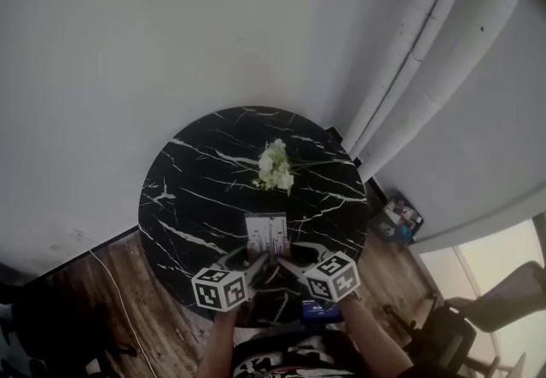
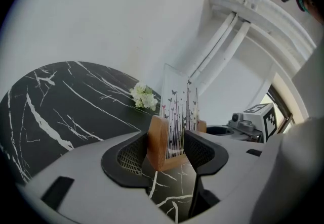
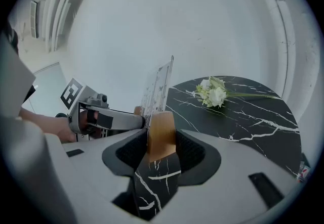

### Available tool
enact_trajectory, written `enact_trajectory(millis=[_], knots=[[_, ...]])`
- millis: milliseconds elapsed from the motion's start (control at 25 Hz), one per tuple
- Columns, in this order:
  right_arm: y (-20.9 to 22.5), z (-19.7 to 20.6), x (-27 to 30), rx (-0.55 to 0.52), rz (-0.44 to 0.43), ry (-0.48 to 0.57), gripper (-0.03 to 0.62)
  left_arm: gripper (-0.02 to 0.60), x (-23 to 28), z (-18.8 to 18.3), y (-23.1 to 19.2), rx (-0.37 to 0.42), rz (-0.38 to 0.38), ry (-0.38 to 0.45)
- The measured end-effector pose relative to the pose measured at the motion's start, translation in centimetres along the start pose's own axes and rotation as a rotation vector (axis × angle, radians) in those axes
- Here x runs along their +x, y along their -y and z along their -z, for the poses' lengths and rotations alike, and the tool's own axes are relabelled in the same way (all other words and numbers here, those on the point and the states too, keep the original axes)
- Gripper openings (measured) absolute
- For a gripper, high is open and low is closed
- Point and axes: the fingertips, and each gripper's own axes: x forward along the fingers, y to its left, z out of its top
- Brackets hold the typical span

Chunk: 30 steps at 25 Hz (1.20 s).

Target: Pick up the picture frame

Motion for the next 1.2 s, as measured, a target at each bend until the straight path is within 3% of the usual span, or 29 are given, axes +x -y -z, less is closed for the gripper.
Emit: enact_trajectory(millis=[560,1200], knots=[[-1.8,-1.4,-1.8,-0.008,0.007,0.058,0.178,0.230,-2.1,-1.6,1.9,0.068,0.013,0.039],[-2.1,-1.5,-2.0,-0.043,0.022,0.065,0.176,0.229,-2.4,-1.8,2.1,0.067,0.022,0.046]])
